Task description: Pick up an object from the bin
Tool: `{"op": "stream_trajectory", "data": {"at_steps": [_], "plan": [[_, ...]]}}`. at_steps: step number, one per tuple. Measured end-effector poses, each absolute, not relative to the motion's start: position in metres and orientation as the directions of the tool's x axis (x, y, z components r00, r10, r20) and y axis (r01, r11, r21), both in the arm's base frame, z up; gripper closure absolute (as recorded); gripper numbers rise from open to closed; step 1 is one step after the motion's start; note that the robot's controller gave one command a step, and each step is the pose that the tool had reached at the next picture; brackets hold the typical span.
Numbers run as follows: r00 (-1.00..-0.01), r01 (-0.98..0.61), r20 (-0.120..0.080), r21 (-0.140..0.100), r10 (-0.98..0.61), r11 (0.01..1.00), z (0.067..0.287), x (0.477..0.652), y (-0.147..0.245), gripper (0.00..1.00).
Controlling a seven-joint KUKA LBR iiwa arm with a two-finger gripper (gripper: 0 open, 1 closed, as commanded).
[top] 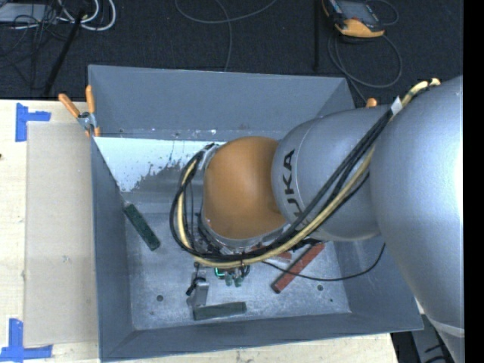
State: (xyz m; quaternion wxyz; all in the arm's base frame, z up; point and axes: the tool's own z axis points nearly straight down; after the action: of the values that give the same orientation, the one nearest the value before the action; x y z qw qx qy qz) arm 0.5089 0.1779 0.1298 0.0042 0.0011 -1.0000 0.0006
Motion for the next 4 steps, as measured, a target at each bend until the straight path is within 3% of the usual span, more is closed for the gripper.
{"op": "stream_trajectory", "data": {"at_steps": [1, 2, 3, 4], "plan": [[-0.979, -0.206, -0.007, 0.000, -0.206, 0.979, 0.070, 0.482, 0.118, 0.00], [-0.989, -0.145, -0.002, 0.000, -0.145, 0.989, 0.101, 0.470, 0.098, 0.00], [-1.000, -0.003, 0.001, 0.001, -0.003, 1.000, 0.099, 0.471, 0.127, 0.00], [-0.997, 0.073, -0.008, 0.003, 0.073, 0.997, 0.070, 0.475, 0.096, 0.00]]}}
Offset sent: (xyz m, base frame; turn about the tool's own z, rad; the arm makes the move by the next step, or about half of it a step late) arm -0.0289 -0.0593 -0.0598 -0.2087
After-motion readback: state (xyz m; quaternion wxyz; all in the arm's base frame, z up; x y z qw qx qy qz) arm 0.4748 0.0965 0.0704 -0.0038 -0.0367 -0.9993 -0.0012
